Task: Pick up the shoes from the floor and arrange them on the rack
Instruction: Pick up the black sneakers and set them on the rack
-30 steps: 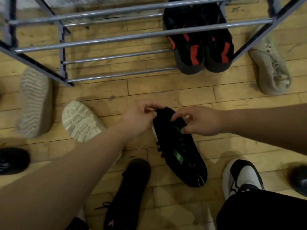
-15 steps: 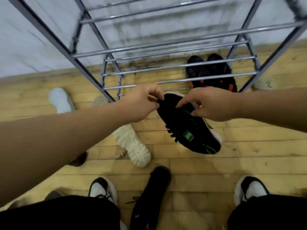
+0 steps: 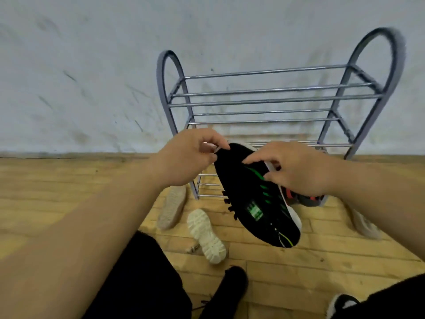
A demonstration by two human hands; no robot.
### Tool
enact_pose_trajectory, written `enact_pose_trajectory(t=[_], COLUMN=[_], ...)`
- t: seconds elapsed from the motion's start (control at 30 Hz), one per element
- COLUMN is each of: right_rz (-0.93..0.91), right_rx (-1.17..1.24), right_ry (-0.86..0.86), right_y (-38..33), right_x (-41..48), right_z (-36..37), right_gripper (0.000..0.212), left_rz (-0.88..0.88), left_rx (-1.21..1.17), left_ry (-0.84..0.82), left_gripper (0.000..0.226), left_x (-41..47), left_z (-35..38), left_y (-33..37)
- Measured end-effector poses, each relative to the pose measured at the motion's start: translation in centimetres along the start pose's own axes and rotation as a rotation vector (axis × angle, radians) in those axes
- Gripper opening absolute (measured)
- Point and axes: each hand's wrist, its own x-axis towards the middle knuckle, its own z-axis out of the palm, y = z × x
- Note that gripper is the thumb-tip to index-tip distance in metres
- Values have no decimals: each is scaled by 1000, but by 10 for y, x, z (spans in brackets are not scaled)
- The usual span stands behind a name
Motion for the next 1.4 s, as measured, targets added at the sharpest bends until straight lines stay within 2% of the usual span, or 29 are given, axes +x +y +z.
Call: enact_pose_trajectory(t=[0.17, 0.3, 0.6, 0.9, 1.03, 1.2, 1.3, 1.4], right_rz=[-15, -64, -90, -116, -17, 198, 393, 632], right_rx=[44, 30, -31, 32, 26, -13, 5, 4], right_ry=[83, 81, 70, 38, 29, 210, 326, 337], right_y=[7, 0, -30, -47, -25, 34, 72, 105], right_x=[-11, -8, 29, 49, 35, -46, -139, -242], right_z=[26, 37, 54, 64, 33, -30, -47, -43], right_gripper=[57, 59, 55, 54, 54, 56, 57, 51], left_rz=[4, -4, -88, -190, -125, 118, 217, 332], left_rx=[66, 130, 132, 49, -18, -14, 4, 57], left_ry=[-62, -106, -39, 8, -12, -50, -171, -368], left_gripper=[33, 33, 32, 28, 32, 55, 55, 58], left_x=[-8, -21, -46, -54, -31, 26, 58, 74], left_z=[3, -3, -35, -46, -18, 51, 113, 195], left_y=[5, -5, -16, -36, -22, 51, 119, 178])
